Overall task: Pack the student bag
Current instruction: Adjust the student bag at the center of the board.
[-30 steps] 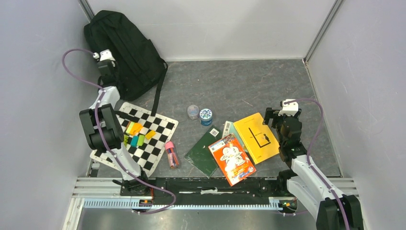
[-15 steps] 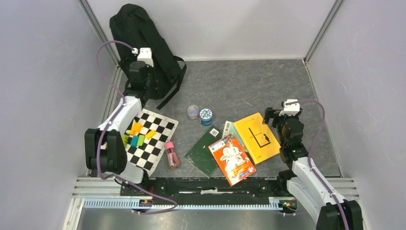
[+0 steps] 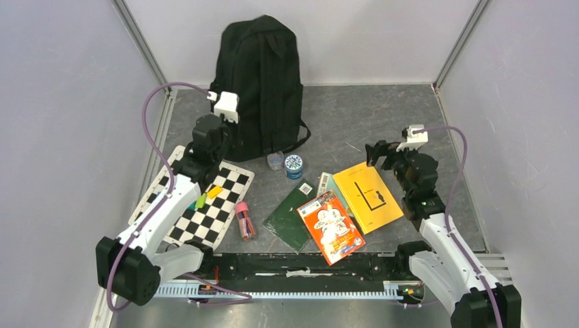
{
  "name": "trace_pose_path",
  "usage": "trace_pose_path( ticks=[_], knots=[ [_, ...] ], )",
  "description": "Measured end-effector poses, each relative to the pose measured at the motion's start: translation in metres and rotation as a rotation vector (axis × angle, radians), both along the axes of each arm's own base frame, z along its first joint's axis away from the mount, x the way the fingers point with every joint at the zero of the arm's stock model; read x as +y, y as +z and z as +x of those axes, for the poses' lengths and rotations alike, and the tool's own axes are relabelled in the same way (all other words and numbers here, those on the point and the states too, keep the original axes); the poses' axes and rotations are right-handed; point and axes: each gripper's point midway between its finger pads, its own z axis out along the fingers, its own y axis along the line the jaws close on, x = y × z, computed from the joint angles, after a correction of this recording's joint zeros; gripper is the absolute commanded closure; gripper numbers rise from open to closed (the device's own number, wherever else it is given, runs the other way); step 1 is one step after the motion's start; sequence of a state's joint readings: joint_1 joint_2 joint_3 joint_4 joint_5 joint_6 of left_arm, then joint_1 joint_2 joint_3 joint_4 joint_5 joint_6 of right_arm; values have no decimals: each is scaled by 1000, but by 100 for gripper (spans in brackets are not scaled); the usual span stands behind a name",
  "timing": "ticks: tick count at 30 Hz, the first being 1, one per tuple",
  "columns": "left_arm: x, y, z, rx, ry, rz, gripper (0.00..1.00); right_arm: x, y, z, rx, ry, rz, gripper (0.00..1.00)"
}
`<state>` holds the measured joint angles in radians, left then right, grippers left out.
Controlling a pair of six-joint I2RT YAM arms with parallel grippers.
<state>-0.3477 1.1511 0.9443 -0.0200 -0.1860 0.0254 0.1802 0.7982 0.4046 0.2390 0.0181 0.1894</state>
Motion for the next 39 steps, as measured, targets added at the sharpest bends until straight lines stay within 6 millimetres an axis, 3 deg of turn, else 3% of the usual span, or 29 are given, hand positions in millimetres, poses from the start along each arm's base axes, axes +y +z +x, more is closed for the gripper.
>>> trace_pose_path(
  ticks=[4, 7, 12, 21, 27, 31, 35, 39],
  knots=[
    [-11, -12, -23, 12, -52, 4, 98, 26, 63, 9, -95, 105, 105, 2],
    [-17, -21, -35, 14, -79, 13, 98, 47, 99, 13, -125, 179, 175, 2],
    [-37, -34, -48, 7, -130, 70, 98, 85, 142, 9, -127, 272, 341, 3],
    [-68, -39, -65, -40, -205, 176, 98, 137, 169, 23, 6, 316, 551, 2],
    [-75, -37, -69, -74, -225, 237, 98, 186, 224, 32, 5, 319, 578, 2],
    [-72, -38, -68, -86, -213, 258, 98, 198, 255, 33, -39, 301, 609, 2],
    [-72, -39, -69, -93, -209, 282, 98, 202, 257, 43, -40, 258, 625, 2],
    [-72, -39, -70, -105, -208, 306, 98, 205, 240, 61, -10, 182, 606, 2]
  ],
)
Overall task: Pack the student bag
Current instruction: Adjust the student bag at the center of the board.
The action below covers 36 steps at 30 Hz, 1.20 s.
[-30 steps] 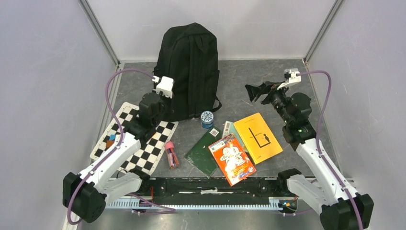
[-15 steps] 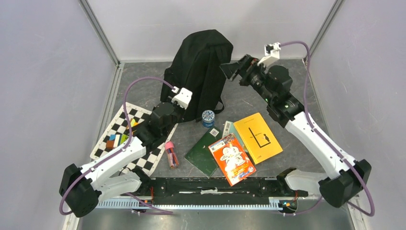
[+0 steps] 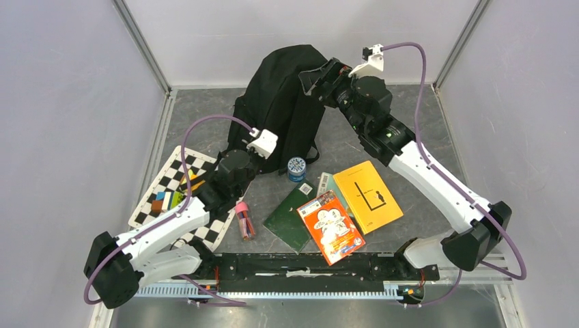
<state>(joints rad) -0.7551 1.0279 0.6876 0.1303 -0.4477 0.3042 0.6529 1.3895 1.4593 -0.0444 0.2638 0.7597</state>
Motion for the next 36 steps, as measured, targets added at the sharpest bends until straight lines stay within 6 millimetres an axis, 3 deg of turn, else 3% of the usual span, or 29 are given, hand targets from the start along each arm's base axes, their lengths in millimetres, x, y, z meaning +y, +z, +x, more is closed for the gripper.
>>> trace_pose_path(
  ticks=[4, 13, 17, 21, 23, 27, 29, 30, 32, 34, 36],
  knots=[
    [1, -1, 0, -10, 4, 20, 98, -3, -8, 9, 26, -53, -23, 2],
    [-3, 0, -1, -28, -1, 50, 98, -12, 12, 24, -6, -138, -35, 2],
    [-5, 0, -2, -33, -6, 64, 98, -4, 20, 34, -21, -137, -47, 2],
    [-8, -1, -2, -42, -5, 86, 98, 13, 15, 48, -7, -106, -78, 2],
    [-7, -2, -1, -41, 1, 100, 98, 24, 11, 58, 6, -86, -99, 13],
    [-4, -7, -1, -38, 17, 122, 93, 35, -4, 66, 33, -60, -151, 48],
    [-3, -7, -2, -36, 26, 128, 84, 37, -8, 65, 38, -46, -159, 69],
    [-2, -7, -2, -37, 30, 130, 68, 38, -8, 64, 33, -38, -157, 83],
    [-1, -7, -4, -31, 33, 139, 27, 43, -5, 63, 21, -19, -146, 99],
    [1, -4, -7, -6, 34, 147, 3, 48, -2, 61, 1, 7, -149, 100],
    [1, 9, -10, 18, 33, 128, 0, 54, 0, 60, -25, 39, -146, 100]
  ],
)
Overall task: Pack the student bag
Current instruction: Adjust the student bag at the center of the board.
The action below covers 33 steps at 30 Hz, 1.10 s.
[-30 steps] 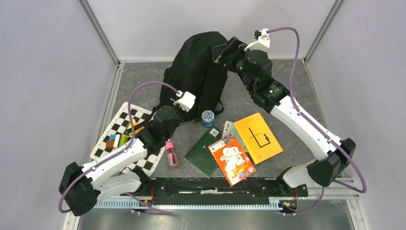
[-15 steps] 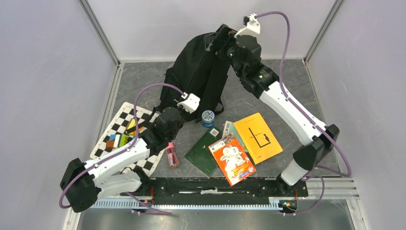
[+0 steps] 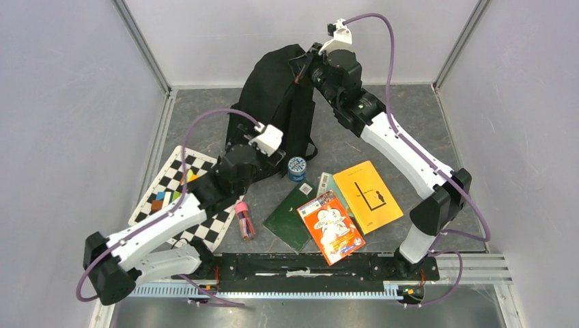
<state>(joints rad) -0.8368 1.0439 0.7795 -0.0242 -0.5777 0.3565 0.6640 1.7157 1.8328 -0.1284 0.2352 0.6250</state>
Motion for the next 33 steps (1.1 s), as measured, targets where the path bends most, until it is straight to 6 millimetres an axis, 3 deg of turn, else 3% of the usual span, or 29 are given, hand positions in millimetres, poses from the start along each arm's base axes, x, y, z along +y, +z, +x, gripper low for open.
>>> trace_pose_path(
  ticks=[4, 10, 13, 15, 17, 20, 24, 29, 33],
  knots=[
    [1, 60, -17, 30, -15, -161, 0, 19, 15, -9, -88, 125, -7, 100],
    [15, 174, -69, 71, -86, -507, 0, 60, 48, -39, -343, 401, -48, 100],
    [20, 215, -85, 88, -98, -639, 0, 77, 51, -54, -453, 509, -104, 100],
    [21, 231, -88, 100, -90, -709, 0, 85, 51, -64, -520, 569, -138, 100],
    [18, 233, -86, 122, -66, -748, 0, 89, 48, -73, -584, 609, -155, 100],
    [15, 221, -74, 151, 2, -778, 0, 93, 23, -86, -635, 668, -189, 100],
    [22, 199, -45, 185, 116, -829, 0, 93, -2, -93, -661, 701, -216, 100],
    [51, 177, 4, 223, 258, -957, 0, 85, -2, -106, -704, 712, -224, 100],
    [55, 166, 22, 266, 260, -1051, 10, 79, 2, -113, -731, 716, -239, 100]
  ],
)
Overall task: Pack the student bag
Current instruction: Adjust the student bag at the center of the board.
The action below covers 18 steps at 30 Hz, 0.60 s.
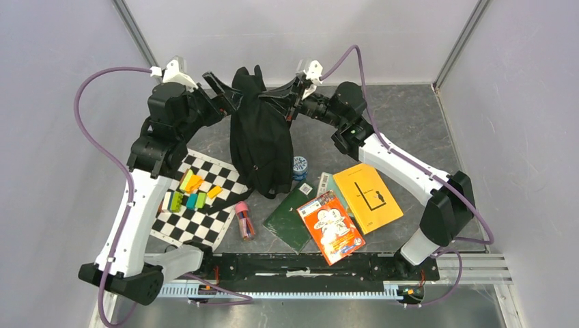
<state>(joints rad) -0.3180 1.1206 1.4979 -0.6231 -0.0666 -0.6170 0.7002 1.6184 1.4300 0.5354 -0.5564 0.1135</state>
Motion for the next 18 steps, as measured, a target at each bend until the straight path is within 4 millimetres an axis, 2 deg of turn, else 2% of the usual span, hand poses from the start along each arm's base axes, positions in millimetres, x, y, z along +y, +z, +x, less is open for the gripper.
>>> trace_pose_path(
  ticks=[4, 7, 10, 11, 13, 14, 15, 16, 18],
  knots=[
    [-13, 0, 11, 3, -66, -78, 17, 1, -5, -1, -11, 5, -23, 100],
    [-24, 0, 16, -1, -118, -116, 33, 1, -7, 0, -24, 1, -39, 100],
    [-32, -2, 18, 0, -159, -143, 64, 0, -10, 2, -33, -6, -52, 100],
    [-34, -2, 18, 2, -171, -153, 75, 0, -10, 2, -35, -8, -55, 95],
    [-34, -3, 19, 3, -173, -159, 90, 0, -11, 4, -28, -17, -62, 59],
    [-34, -3, 19, 2, -172, -162, 96, -1, -12, 6, -21, -28, -68, 32],
    [-33, -3, 20, 2, -167, -164, 98, -1, -11, 8, -13, -39, -69, 14],
    [-32, -4, 21, 3, -164, -167, 98, -3, -10, 10, -8, -58, -70, 3],
    [-30, -3, 23, -3, -155, -175, 98, -7, -5, 14, 1, -92, -66, 2]
  ],
)
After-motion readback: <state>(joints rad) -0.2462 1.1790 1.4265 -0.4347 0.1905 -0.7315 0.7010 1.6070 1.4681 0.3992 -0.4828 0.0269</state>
